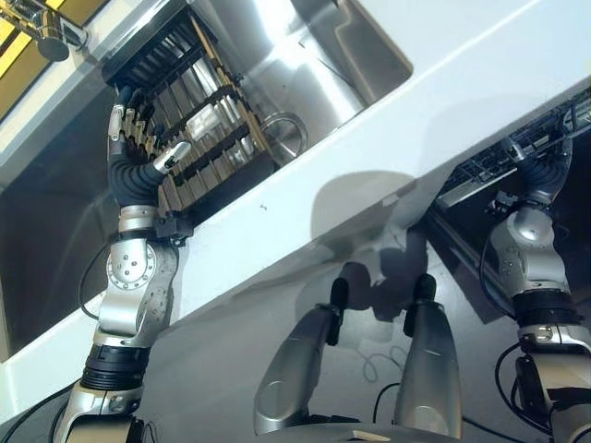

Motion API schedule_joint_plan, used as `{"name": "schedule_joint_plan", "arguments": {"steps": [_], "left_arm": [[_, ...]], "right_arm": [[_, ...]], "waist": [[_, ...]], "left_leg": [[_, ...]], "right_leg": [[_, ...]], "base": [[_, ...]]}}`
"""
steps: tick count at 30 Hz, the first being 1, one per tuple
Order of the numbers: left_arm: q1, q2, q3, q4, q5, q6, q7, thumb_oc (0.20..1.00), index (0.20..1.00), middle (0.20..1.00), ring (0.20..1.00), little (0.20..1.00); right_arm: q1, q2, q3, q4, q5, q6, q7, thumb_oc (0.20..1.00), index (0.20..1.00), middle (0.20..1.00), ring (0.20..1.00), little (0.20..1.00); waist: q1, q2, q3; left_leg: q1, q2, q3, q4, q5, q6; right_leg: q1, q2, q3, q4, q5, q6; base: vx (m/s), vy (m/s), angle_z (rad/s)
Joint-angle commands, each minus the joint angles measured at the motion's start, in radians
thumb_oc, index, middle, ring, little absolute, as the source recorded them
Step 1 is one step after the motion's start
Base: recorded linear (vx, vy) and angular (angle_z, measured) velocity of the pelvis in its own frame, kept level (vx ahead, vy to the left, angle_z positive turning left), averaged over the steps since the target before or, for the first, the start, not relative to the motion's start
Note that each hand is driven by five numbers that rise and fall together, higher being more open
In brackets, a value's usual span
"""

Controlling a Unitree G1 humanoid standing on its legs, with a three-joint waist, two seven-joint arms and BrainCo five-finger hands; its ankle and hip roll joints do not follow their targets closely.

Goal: Pick up plates and place into dishwasher.

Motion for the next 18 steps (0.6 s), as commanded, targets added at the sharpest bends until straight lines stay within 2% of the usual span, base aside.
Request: {"name": "schedule_joint_plan", "arguments": {"steps": [1, 10, 18], "left_arm": [[0.090, 0.049, -0.010, 0.021, 0.008, -0.016, -0.009, 1.000, 1.000, 1.000, 1.000, 1.000], [0.100, 0.070, -0.008, 0.019, -0.030, -0.045, -0.042, 1.000, 1.000, 1.000, 1.000, 1.000], [0.094, 0.077, -0.003, 0.021, -0.047, -0.058, -0.057, 1.000, 1.000, 1.000, 1.000, 1.000]], "right_arm": [[-0.313, 0.037, 0.155, -0.040, -0.018, -0.100, 0.096, 1.000, 1.000, 1.000, 1.000, 1.000], [-0.404, 0.008, 0.202, 0.002, 0.025, -0.110, 0.147, 1.000, 1.000, 1.000, 1.000, 1.000], [-0.385, -0.010, 0.190, 0.017, 0.040, -0.114, 0.106, 1.000, 1.000, 1.000, 1.000, 1.000]], "waist": [[0.108, -0.004, 0.076], [0.128, 0.030, 0.076], [0.105, 0.034, 0.076]], "left_leg": [[-0.061, -0.098, 0.059, 0.000, 0.082, 0.099], [-0.020, -0.105, 0.044, -0.077, 0.127, 0.090], [0.028, -0.099, 0.053, -0.116, 0.134, 0.086]], "right_leg": [[0.022, 0.000, 0.041, -0.053, 0.075, -0.004], [0.069, -0.026, 0.017, -0.114, 0.092, 0.004], [0.115, -0.040, 0.023, -0.169, 0.117, 0.007]], "base": [[-0.01, -0.038, 0.16], [-0.03, -0.014, 0.06], [-0.04, -0.014, 0.03]]}}
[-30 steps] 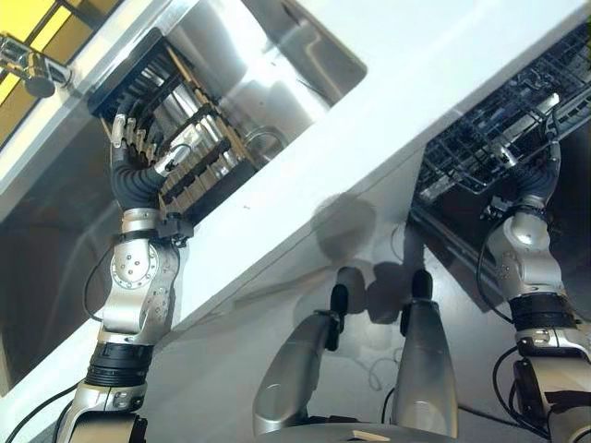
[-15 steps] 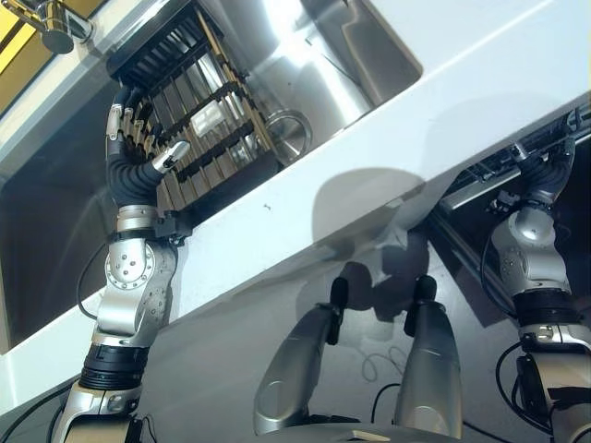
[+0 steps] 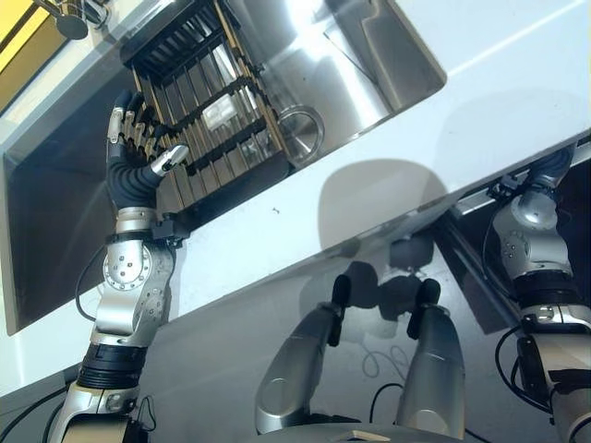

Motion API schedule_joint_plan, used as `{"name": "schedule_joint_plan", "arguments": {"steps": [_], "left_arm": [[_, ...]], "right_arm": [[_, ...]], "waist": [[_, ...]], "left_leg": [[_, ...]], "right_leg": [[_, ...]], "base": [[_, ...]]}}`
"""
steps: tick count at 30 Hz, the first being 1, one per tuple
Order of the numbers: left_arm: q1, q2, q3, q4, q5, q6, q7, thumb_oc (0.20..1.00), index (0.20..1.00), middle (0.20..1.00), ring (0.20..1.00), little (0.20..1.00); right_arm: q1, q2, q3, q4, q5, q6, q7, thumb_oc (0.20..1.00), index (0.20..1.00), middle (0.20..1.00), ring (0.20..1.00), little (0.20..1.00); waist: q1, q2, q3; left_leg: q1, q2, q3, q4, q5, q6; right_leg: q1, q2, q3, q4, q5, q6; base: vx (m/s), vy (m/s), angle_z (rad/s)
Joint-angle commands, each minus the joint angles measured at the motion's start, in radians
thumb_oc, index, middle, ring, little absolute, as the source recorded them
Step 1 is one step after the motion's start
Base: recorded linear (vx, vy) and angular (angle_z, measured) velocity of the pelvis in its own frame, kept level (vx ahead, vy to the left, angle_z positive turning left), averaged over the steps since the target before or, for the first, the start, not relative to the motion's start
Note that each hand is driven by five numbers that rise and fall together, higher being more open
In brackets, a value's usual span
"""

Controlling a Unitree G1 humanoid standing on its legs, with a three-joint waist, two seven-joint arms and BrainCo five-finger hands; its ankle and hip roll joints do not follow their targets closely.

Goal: Pick up plates and place into dishwasher.

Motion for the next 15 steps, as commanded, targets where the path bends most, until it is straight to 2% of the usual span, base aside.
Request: {"name": "schedule_joint_plan", "arguments": {"steps": [1, 6, 11, 15], "left_arm": [[0.079, 0.065, 0.000, -0.043, -0.020, -0.017, -0.009, 1.000, 1.000, 1.000, 1.000, 1.000], [0.063, 0.069, -0.009, -0.041, -0.025, -0.011, 0.011, 1.000, 1.000, 1.000, 1.000, 1.000], [0.044, 0.072, -0.024, -0.041, -0.003, -0.007, 0.054, 1.000, 1.000, 1.000, 1.000, 1.000], [0.015, 0.082, -0.027, -0.035, 0.009, -0.003, 0.067, 1.000, 1.000, 1.000, 1.000, 1.000]], "right_arm": [[-0.274, 0.012, 0.137, -0.101, -0.018, -0.096, 0.107, 1.000, 1.000, 1.000, 1.000, 1.000], [-0.257, -0.030, 0.122, -0.121, -0.068, -0.062, 0.072, 1.000, 1.000, 1.000, 1.000, 1.000], [-0.186, -0.032, 0.088, -0.204, -0.095, -0.028, -0.020, 1.000, 1.000, 1.000, 1.000, 1.000], [-0.128, -0.020, 0.060, -0.233, -0.075, -0.033, -0.066, 1.000, 1.000, 1.000, 1.000, 1.000]], "waist": [[0.058, 0.032, 0.078], [0.018, 0.037, 0.078], [-0.022, 0.022, 0.078], [-0.044, 0.008, 0.078]], "left_leg": [[-0.023, -0.105, 0.068, -0.022, 0.092, 0.100], [-0.026, -0.088, 0.093, -0.047, 0.107, 0.098], [-0.047, -0.071, 0.114, -0.064, 0.112, 0.096], [-0.072, -0.058, 0.126, -0.069, 0.112, 0.095]], "right_leg": [[0.085, -0.027, 0.068, -0.158, 0.129, 0.027], [0.068, -0.016, 0.101, -0.189, 0.157, 0.032], [0.036, 0.006, 0.135, -0.223, 0.181, 0.038], [0.005, 0.021, 0.150, -0.237, 0.193, 0.041]], "base": [[-0.06, 0.008, 0.06], [-0.07, 0.028, 0.06], [-0.10, -0.053, -0.05], [-0.11, -0.094, -0.18]]}}
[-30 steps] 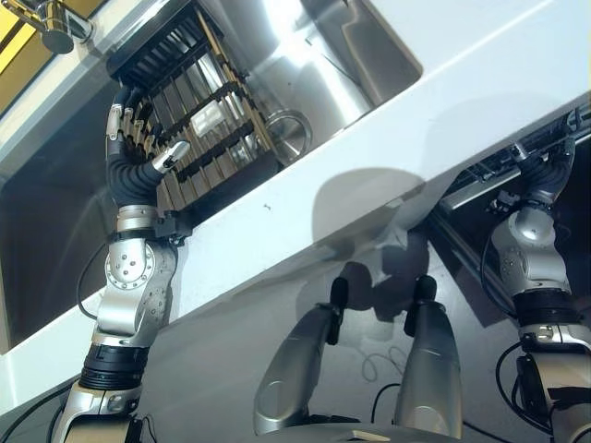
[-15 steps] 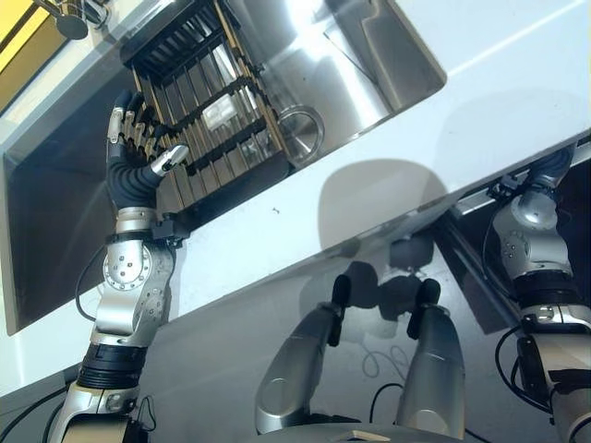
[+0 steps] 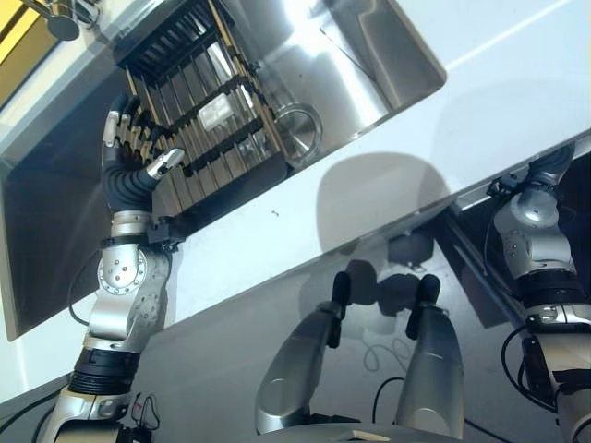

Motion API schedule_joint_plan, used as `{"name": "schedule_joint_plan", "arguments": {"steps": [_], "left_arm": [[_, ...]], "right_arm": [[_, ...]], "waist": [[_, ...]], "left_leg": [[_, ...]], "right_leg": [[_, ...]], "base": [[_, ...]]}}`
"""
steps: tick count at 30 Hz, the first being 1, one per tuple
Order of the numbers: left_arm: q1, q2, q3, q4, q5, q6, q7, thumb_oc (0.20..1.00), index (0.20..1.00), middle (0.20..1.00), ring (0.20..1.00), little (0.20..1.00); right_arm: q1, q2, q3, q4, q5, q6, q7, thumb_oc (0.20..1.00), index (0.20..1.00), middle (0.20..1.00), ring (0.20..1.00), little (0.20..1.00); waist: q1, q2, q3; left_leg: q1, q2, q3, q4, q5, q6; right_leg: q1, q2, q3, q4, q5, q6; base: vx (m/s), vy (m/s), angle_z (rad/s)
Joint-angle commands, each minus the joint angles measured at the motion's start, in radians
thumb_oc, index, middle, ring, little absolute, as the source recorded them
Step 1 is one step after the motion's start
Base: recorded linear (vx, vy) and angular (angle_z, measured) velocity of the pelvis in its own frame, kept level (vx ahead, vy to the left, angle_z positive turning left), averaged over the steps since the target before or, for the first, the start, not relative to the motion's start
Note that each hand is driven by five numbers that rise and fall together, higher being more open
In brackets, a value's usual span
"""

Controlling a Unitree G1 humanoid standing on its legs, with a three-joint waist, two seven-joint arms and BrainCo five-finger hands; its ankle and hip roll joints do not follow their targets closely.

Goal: Pick up plates and place into dishwasher.

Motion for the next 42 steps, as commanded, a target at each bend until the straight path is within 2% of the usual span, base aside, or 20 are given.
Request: {"name": "schedule_joint_plan", "arguments": {"steps": [1, 10, 18, 23, 28, 32, 36, 40, 42], "left_arm": [[0.007, 0.017, -0.027, 0.026, 0.038, -0.002, 0.032, 1.000, 1.000, 1.000, 1.000, 1.000], [0.034, 0.000, -0.018, 0.024, 0.060, -0.027, 0.042, 1.000, 1.000, 1.000, 1.000, 1.000], [0.036, -0.001, 0.005, 0.047, 0.020, -0.012, 0.010, 1.000, 1.000, 1.000, 1.000, 1.000], [0.057, -0.008, 0.021, 0.063, 0.005, -0.016, -0.006, 1.000, 1.000, 1.000, 1.000, 1.000], [0.075, -0.022, 0.027, 0.080, 0.007, -0.015, -0.023, 1.000, 1.000, 1.000, 1.000, 1.000], [0.079, -0.037, 0.016, 0.107, 0.013, -0.029, -0.029, 1.000, 1.000, 1.000, 1.000, 1.000], [0.081, -0.051, 0.008, 0.131, 0.018, -0.037, -0.028, 1.000, 1.000, 1.000, 1.000, 1.000], [0.070, -0.078, -0.017, 0.145, 0.024, -0.040, -0.023, 1.000, 1.000, 1.000, 1.000, 1.000], [0.060, -0.094, -0.039, 0.164, 0.027, -0.053, -0.015, 1.000, 1.000, 1.000, 1.000, 1.000]], "right_arm": [[-0.110, 0.012, 0.031, -0.151, -0.037, -0.062, -0.024, 1.000, 1.000, 1.000, 1.000, 1.000], [0.075, 0.056, -0.009, -0.250, -0.104, -0.066, -0.084, 1.000, 1.000, 1.000, 1.000, 1.000], [0.170, 0.038, -0.059, -0.333, -0.163, -0.050, -0.108, 1.000, 1.000, 1.000, 1.000, 1.000], [0.260, 0.053, -0.105, -0.374, -0.191, -0.075, -0.120, 1.000, 1.000, 1.000, 1.000, 1.000], [0.360, 0.081, -0.154, -0.382, -0.177, -0.109, -0.183, 1.000, 1.000, 1.000, 1.000, 1.000], [0.422, 0.113, -0.165, -0.372, -0.185, -0.119, -0.224, 1.000, 1.000, 1.000, 1.000, 1.000], [0.485, 0.149, -0.175, -0.330, -0.184, -0.137, -0.274, 1.000, 1.000, 1.000, 1.000, 1.000], [0.518, 0.174, -0.175, -0.266, -0.196, -0.153, -0.366, 1.000, 1.000, 1.000, 1.000, 1.000], [0.517, 0.184, -0.178, -0.216, -0.165, -0.190, -0.405, 1.000, 1.000, 1.000, 1.000, 1.000]], "waist": [[-0.032, 0.007, 0.077], [-0.098, -0.007, 0.077], [-0.172, -0.021, 0.077], [-0.213, -0.036, 0.073], [-0.238, -0.047, 0.034], [-0.264, -0.037, 0.017], [-0.292, -0.013, 0.010], [-0.324, 0.023, 0.021], [-0.339, 0.046, 0.032]], "left_leg": [[-0.038, -0.071, 0.084, -0.023, 0.078, 0.080], [0.011, -0.049, 0.111, -0.052, 0.059, 0.071], [0.092, -0.029, 0.163, -0.071, 0.044, 0.059], [0.158, -0.021, 0.193, -0.071, 0.013, 0.057], [0.191, -0.016, 0.223, -0.075, -0.001, 0.056], [0.212, -0.019, 0.238, -0.087, -0.007, 0.057], [0.231, -0.028, 0.250, -0.097, -0.011, 0.062], [0.224, -0.042, 0.263, -0.083, -0.022, 0.071], [0.214, -0.048, 0.273, -0.073, -0.026, 0.075]], "right_leg": [[0.047, 0.006, 0.132, -0.170, 0.146, 0.037], [0.074, 0.028, 0.189, -0.224, 0.162, 0.046], [0.141, 0.027, 0.238, -0.280, 0.189, 0.056], [0.198, 0.023, 0.256, -0.310, 0.194, 0.062], [0.225, 0.012, 0.274, -0.346, 0.219, 0.067], [0.236, 0.002, 0.294, -0.362, 0.234, 0.071], [0.234, -0.002, 0.326, -0.352, 0.240, 0.070], [0.205, -0.005, 0.364, -0.324, 0.240, 0.071], [0.183, -0.004, 0.381, -0.307, 0.238, 0.071]], "base": [[-0.08, -0.074, -0.19], [-0.04, -0.013, -0.33], [0.02, 0.054, -0.30], [0.05, 0.069, -0.34], [0.04, 0.060, -0.28], [0.02, 0.122, -0.16], [0.04, 0.156, -0.18], [0.03, 0.153, -0.23], [0.04, 0.139, -0.20]]}}
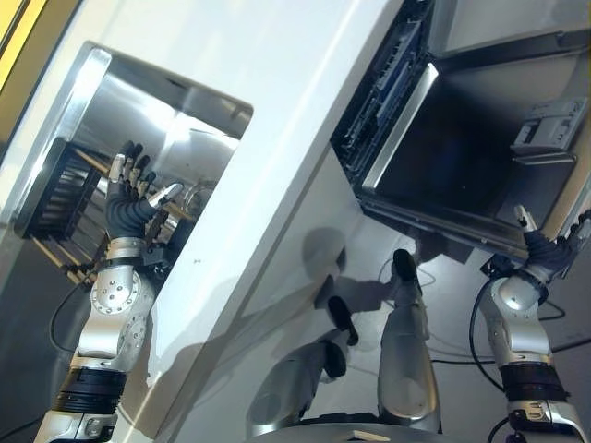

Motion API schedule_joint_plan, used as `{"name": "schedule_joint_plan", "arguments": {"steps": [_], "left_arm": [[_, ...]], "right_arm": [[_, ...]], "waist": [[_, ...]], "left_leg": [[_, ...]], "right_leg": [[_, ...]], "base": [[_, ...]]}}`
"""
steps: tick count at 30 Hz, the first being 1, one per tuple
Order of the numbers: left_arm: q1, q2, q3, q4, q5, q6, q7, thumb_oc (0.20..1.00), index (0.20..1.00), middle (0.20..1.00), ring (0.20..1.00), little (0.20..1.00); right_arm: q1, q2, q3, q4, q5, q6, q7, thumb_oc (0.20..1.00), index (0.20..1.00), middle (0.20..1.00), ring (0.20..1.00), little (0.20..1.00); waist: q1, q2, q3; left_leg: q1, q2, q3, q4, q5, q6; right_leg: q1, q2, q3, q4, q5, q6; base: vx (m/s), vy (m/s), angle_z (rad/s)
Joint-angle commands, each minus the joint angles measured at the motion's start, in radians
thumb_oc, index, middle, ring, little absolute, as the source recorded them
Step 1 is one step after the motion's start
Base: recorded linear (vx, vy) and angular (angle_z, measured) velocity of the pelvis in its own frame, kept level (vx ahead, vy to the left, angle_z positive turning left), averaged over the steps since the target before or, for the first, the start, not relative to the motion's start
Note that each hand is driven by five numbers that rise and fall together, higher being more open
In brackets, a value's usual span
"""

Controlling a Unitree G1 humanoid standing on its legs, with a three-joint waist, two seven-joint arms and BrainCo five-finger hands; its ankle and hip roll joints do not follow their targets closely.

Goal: Pick up plates and place into dishwasher.

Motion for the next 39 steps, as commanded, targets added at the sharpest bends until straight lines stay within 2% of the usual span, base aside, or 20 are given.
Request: {"name": "schedule_joint_plan", "arguments": {"steps": [1, 5, 11, 15, 18, 20, 24, 25, 27, 28, 31, 34, 39], "left_arm": [[-0.068, -0.103, -0.030, 0.035, 0.011, -0.064, 0.027, 1.000, 1.000, 1.000, 1.000, 1.000], [-0.106, -0.120, -0.087, 0.054, 0.027, -0.073, 0.067, 1.000, 1.000, 1.000, 1.000, 1.000], [-0.108, -0.123, -0.152, 0.071, 0.011, -0.104, 0.111, 1.000, 1.000, 1.000, 1.000, 1.000], [-0.102, -0.126, -0.170, 0.055, 0.010, -0.109, 0.100, 1.000, 1.000, 1.000, 1.000, 1.000], [-0.112, -0.127, -0.191, 0.036, 0.018, -0.103, 0.115, 1.000, 1.000, 1.000, 1.000, 1.000], [-0.118, -0.127, -0.200, 0.022, 0.031, -0.087, 0.119, 1.000, 1.000, 1.000, 1.000, 1.000], [-0.137, -0.129, -0.213, 0.009, 0.037, -0.083, 0.118, 1.000, 1.000, 1.000, 1.000, 1.000], [-0.146, -0.123, -0.216, 0.015, 0.034, -0.088, 0.117, 1.000, 1.000, 1.000, 1.000, 1.000], [-0.162, -0.111, -0.216, 0.024, 0.025, -0.092, 0.107, 1.000, 1.000, 1.000, 1.000, 1.000], [-0.163, -0.105, -0.216, 0.024, 0.020, -0.088, 0.102, 1.000, 1.000, 1.000, 1.000, 1.000], [-0.170, -0.094, -0.211, 0.017, 0.007, -0.079, 0.082, 1.000, 1.000, 1.000, 1.000, 1.000], [-0.167, -0.086, -0.207, 0.008, -0.003, -0.077, 0.081, 1.000, 1.000, 1.000, 1.000, 1.000], [-0.186, -0.071, -0.182, 0.009, -0.021, -0.065, 0.084, 1.000, 1.000, 1.000, 1.000, 1.000]], "right_arm": [[-0.009, -0.043, -0.034, 0.002, 0.012, -0.119, -0.096, 1.000, 1.000, 1.000, 1.000, 1.000], [-0.055, -0.013, -0.018, 0.108, 0.082, -0.218, -0.144, 1.000, 1.000, 1.000, 1.000, 1.000], [-0.131, 0.018, -0.041, 0.233, 0.251, -0.346, -0.186, 1.000, 1.000, 1.000, 1.000, 1.000], [-0.175, 0.035, -0.035, 0.229, 0.273, -0.385, -0.199, 1.000, 1.000, 1.000, 1.000, 1.000], [-0.219, 0.042, -0.015, 0.209, 0.315, -0.424, -0.104, 1.000, 1.000, 1.000, 1.000, 1.000], [-0.269, 0.042, 0.020, 0.167, 0.334, -0.469, 0.049, 1.000, 1.000, 1.000, 1.000, 1.000], [-0.350, 0.041, 0.097, 0.083, 0.357, -0.499, 0.260, 1.000, 1.000, 1.000, 1.000, 1.000], [-0.374, 0.037, 0.115, 0.072, 0.391, -0.500, 0.339, 1.000, 1.000, 1.000, 1.000, 1.000], [-0.416, 0.022, 0.121, 0.071, 0.441, -0.481, 0.459, 1.000, 1.000, 1.000, 1.000, 1.000], [-0.424, 0.013, 0.119, 0.070, 0.478, -0.463, 0.529, 1.000, 1.000, 1.000, 1.000, 1.000], [-0.463, -0.028, 0.132, 0.051, 0.531, -0.402, 0.724, 1.000, 1.000, 1.000, 1.000, 1.000], [-0.488, -0.063, 0.166, 0.008, 0.540, -0.381, 0.822, 1.000, 1.000, 1.000, 1.000, 1.000], [-0.508, -0.110, 0.199, -0.101, 0.552, -0.377, 0.890, 1.000, 1.000, 1.000, 1.000, 1.000]], "waist": [[-0.058, 0.093, 0.016], [-0.074, 0.138, 0.053], [-0.059, 0.207, 0.053], [-0.043, 0.235, 0.053], [-0.034, 0.245, 0.053], [-0.024, 0.250, 0.053], [-0.007, 0.250, 0.053], [-0.005, 0.249, 0.053], [0.000, 0.247, 0.053], [0.005, 0.247, 0.053], [0.011, 0.240, 0.053], [0.017, 0.229, 0.053], [0.021, 0.208, 0.053]], "left_leg": [[-0.124, 0.024, -0.096, 0.154, -0.023, -0.053], [-0.176, 0.016, -0.074, 0.202, -0.036, -0.046], [-0.291, 0.008, -0.065, 0.313, -0.075, -0.044], [-0.364, 0.000, -0.077, 0.388, -0.099, -0.038], [-0.422, -0.001, -0.079, 0.456, -0.125, -0.032], [-0.464, -0.002, -0.084, 0.498, -0.139, -0.033], [-0.547, -0.007, -0.094, 0.562, -0.152, -0.036], [-0.569, -0.004, -0.093, 0.579, -0.155, -0.037], [-0.602, 0.000, -0.093, 0.612, -0.166, -0.038], [-0.592, 0.002, -0.101, 0.630, -0.196, -0.042], [-0.621, 0.005, -0.104, 0.655, -0.199, -0.044], [-0.635, 0.012, -0.105, 0.649, -0.187, -0.047], [-0.618, 0.020, -0.113, 0.600, -0.157, -0.054]], "right_leg": [[-0.044, -0.009, 0.030, 0.130, -0.033, -0.048], [-0.102, -0.015, 0.036, 0.171, -0.044, -0.054], [-0.228, -0.014, 0.040, 0.297, -0.107, -0.068], [-0.312, 0.004, 0.042, 0.408, -0.158, -0.083], [-0.383, 0.028, 0.043, 0.501, -0.205, -0.094], [-0.431, 0.039, 0.042, 0.554, -0.234, -0.099], [-0.520, 0.051, 0.040, 0.637, -0.261, -0.108], [-0.543, 0.055, 0.041, 0.656, -0.266, -0.109], [-0.577, 0.060, 0.040, 0.699, -0.280, -0.111], [-0.571, 0.065, 0.039, 0.728, -0.319, -0.109], [-0.599, 0.070, 0.032, 0.756, -0.330, -0.109], [-0.611, 0.075, 0.023, 0.752, -0.328, -0.107], [-0.593, 0.076, 0.005, 0.709, -0.316, -0.105]], "base": [[0.02, 0.109, -0.22], [0.00, 0.054, -0.22], [0.01, -0.024, -0.04], [0.00, -0.112, 0.06], [0.00, -0.149, 0.17], [-0.03, -0.171, 0.12], [-0.05, -0.133, 0.06], [-0.05, -0.136, 0.09], [0.00, -0.114, 0.07], [0.05, -0.093, 0.06], [0.00, -0.077, 0.06], [-0.04, -0.049, 0.06], [-0.03, -0.010, 0.00]]}}
